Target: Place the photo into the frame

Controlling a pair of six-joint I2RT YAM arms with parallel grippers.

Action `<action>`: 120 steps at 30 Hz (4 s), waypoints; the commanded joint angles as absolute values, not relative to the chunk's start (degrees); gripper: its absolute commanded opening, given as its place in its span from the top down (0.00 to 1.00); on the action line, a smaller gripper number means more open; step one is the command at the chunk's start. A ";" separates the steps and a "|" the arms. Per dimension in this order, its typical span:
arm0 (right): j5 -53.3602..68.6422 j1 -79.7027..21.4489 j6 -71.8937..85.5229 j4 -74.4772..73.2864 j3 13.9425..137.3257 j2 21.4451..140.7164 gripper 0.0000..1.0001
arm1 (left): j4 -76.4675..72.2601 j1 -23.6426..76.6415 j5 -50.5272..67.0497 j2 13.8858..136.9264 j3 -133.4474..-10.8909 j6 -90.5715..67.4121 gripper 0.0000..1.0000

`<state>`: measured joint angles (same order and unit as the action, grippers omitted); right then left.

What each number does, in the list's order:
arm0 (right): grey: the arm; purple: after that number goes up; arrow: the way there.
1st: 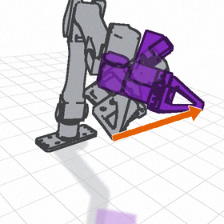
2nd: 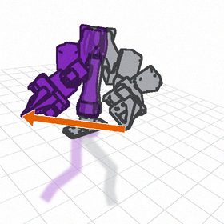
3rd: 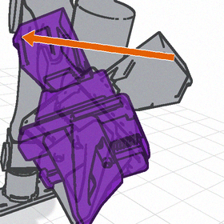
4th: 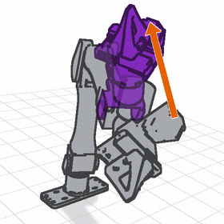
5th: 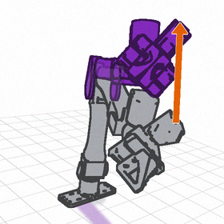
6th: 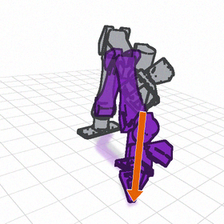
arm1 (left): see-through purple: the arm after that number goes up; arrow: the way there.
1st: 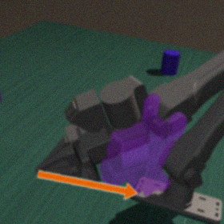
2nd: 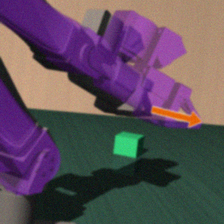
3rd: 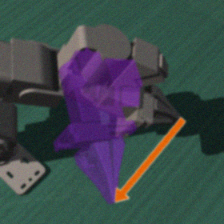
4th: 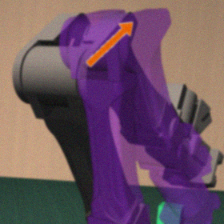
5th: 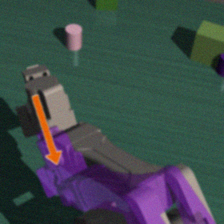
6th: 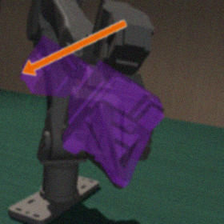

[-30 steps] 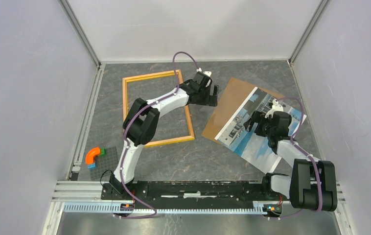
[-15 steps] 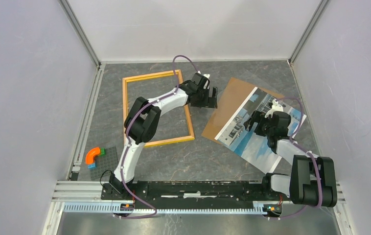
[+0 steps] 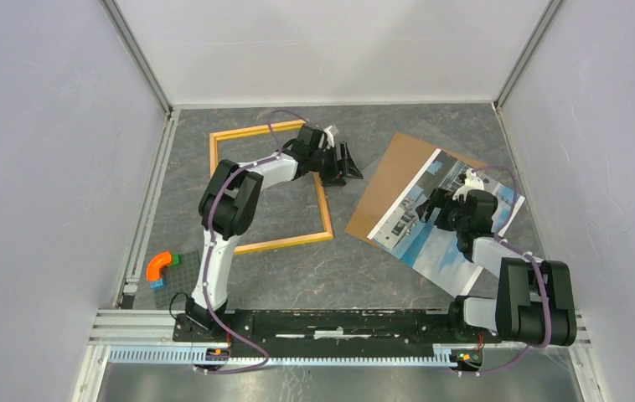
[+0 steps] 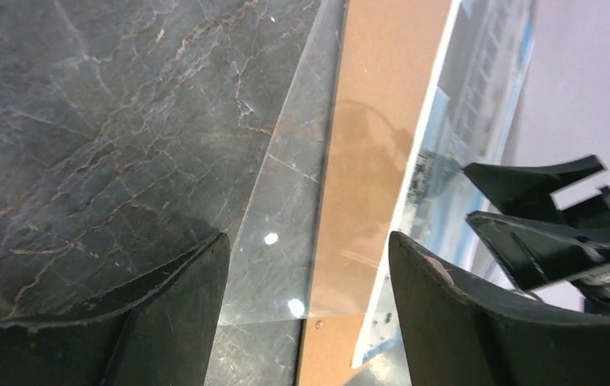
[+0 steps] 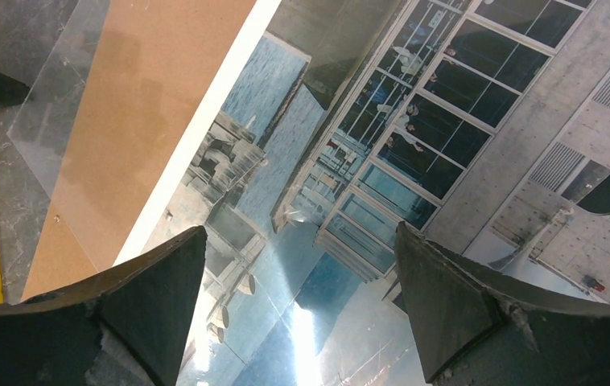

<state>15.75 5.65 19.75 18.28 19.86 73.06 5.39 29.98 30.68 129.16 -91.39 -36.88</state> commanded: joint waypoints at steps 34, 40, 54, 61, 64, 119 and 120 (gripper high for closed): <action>16.96 5.71 18.80 13.80 19.15 71.60 0.05 | -0.39 33.12 38.87 128.84 -89.53 -44.56 0.89; 16.22 5.71 18.45 9.60 21.02 69.73 0.02 | 13.48 33.40 32.52 125.83 -94.17 -37.57 0.98; 4.96 5.19 12.05 0.10 22.14 56.37 0.02 | 23.52 33.84 17.36 110.57 -86.10 -30.27 0.98; 2.83 5.19 11.50 -0.38 21.31 52.66 0.02 | 22.99 32.35 14.43 103.04 -80.34 -27.23 0.98; 3.06 5.19 11.72 -0.37 20.85 52.33 0.02 | 21.55 30.02 15.43 99.14 -77.04 -27.48 0.98; 39.30 -23.20 52.73 47.71 41.35 106.07 0.12 | 28.21 -3.14 17.50 80.78 -47.47 -29.73 0.88; 38.60 -23.51 52.49 47.64 41.56 106.59 0.12 | 28.28 -3.19 17.34 80.55 -47.32 -29.71 0.85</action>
<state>37.52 -21.80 49.36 40.91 38.98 104.68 26.94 -2.83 17.85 80.79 -45.80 -32.51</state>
